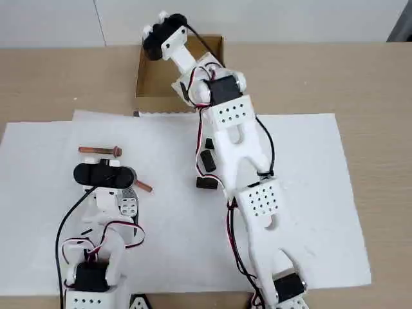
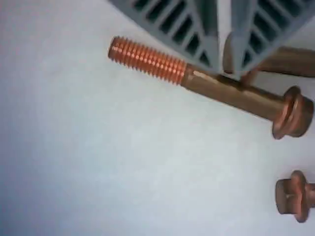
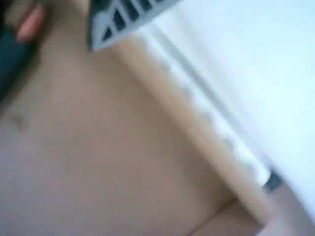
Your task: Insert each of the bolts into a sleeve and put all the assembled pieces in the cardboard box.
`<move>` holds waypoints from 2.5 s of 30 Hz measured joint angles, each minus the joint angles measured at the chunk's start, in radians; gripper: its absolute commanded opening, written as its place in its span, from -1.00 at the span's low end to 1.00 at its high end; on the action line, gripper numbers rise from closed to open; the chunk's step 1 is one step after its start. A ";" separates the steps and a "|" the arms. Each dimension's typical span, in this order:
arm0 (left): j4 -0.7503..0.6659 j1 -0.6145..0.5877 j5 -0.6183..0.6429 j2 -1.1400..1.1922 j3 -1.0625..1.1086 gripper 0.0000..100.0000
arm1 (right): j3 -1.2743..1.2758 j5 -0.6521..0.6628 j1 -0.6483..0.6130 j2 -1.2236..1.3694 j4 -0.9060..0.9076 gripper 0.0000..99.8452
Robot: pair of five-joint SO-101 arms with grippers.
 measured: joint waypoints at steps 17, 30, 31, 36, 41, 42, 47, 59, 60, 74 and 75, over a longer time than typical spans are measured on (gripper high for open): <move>0.000 0.000 0.000 0.000 0.000 -0.99 | -0.002 -0.043 0.000 -0.270 0.244 -0.73; 0.000 0.000 0.000 0.000 0.000 -0.99 | 0.545 -0.169 -0.002 -0.680 0.245 -0.73; 0.000 0.000 0.000 0.000 0.000 -0.99 | 0.614 -0.178 -0.002 -0.723 0.245 -0.73; 0.000 0.000 0.000 0.000 0.000 -0.99 | 0.918 -0.189 -0.002 -0.896 0.245 -0.73; 0.000 0.000 0.000 0.000 0.000 -0.99 | 1.143 -0.190 -0.002 -0.990 0.245 -0.73; 0.000 0.000 0.000 0.000 0.000 -0.99 | 1.178 -0.190 -0.002 -0.997 0.244 -0.73; 0.000 0.000 0.000 0.000 0.000 -0.99 | 1.349 -0.190 -0.002 -1.003 0.242 -0.73; 0.000 0.000 0.000 0.000 0.003 -0.99 | 1.602 0.150 -0.023 -1.003 0.213 -0.73; 0.000 0.000 0.000 0.000 0.003 -0.99 | 1.613 0.172 -0.031 -1.003 0.207 -0.73; 0.000 0.000 0.000 0.000 0.003 -0.99 | 1.748 0.414 -0.127 -1.003 -0.020 -0.73; 0.000 0.000 0.000 0.000 0.003 -0.99 | 1.749 0.427 -0.127 -1.003 -0.032 -0.73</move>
